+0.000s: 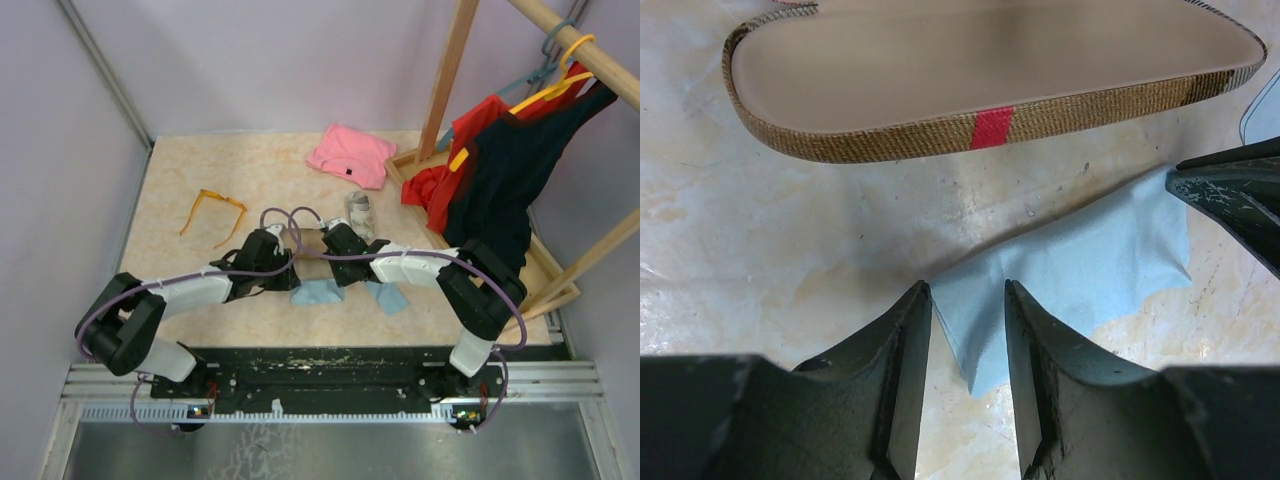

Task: Organize the sunglasses
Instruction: Pick up the glasses cleaning cloth from the center of the board.

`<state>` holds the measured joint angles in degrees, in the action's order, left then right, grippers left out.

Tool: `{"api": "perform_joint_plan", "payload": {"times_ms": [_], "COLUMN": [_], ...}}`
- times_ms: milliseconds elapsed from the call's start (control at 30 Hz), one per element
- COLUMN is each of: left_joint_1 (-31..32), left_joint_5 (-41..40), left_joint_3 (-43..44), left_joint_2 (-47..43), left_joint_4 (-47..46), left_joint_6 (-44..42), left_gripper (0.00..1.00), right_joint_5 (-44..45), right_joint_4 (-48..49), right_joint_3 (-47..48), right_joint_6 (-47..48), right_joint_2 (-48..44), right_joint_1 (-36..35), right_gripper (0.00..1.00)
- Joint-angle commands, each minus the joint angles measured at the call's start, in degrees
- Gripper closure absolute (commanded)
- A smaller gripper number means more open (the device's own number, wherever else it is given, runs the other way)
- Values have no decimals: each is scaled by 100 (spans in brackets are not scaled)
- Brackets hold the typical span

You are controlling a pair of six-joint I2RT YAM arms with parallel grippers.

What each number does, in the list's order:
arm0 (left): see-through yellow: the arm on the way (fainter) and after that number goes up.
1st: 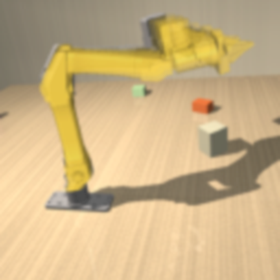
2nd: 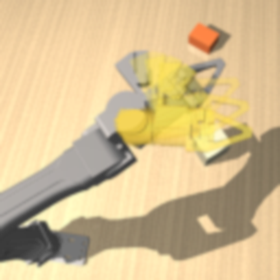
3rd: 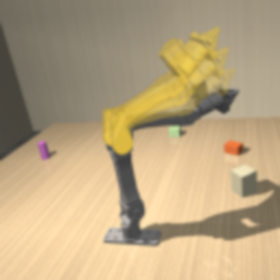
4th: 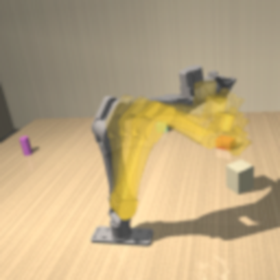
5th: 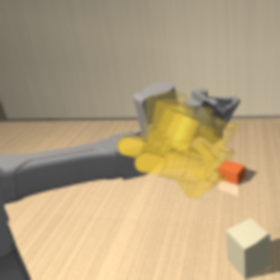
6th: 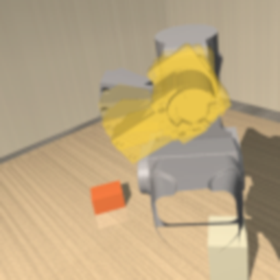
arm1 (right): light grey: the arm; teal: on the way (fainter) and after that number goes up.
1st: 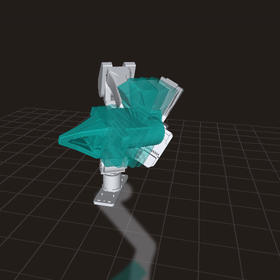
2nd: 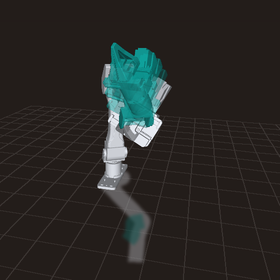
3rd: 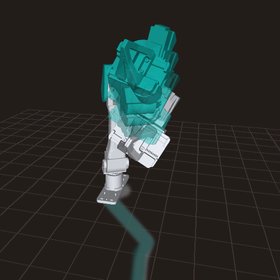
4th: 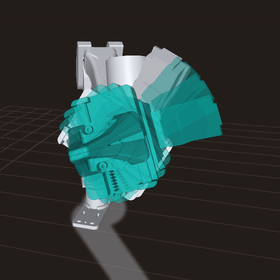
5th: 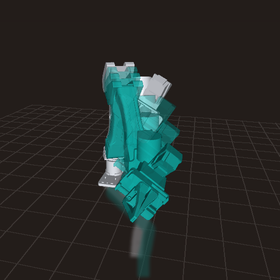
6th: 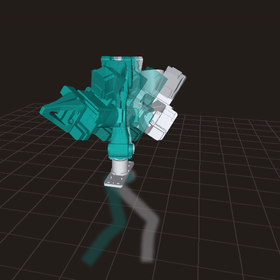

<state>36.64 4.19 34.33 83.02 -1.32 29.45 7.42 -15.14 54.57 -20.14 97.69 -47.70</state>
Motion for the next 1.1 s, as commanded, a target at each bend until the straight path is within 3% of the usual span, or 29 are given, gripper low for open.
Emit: {"api": "perform_joint_plan", "payload": {"times_ms": [0,433,767,967,1067], "left_joint_1": [172,943,995,1002,997], "left_joint_5": [-454,-1438,-1680,-1742,-1794], "left_joint_3": [-3,253,441,453,390], "left_joint_2": [69,291,645,594,481], "left_joint_4": [696,1245,1161,1161,1169], "left_joint_6": [-147,97,86,82,86], "left_gripper": [58,64,80,99,99], "right_joint_5": [-249,-226,-232,-229,-96], "right_joint_4": [-247,-192,-192,66,189], "right_joint_3": [-55,-161,-186,-337,-418], "right_joint_6": [-69,-94,-86,-123,-172], "right_joint_2": [242,207,176,-40,-246], "right_joint_1": [-2,-2,-7,-4,-9], "right_gripper": [100,100,100,100,86]}}
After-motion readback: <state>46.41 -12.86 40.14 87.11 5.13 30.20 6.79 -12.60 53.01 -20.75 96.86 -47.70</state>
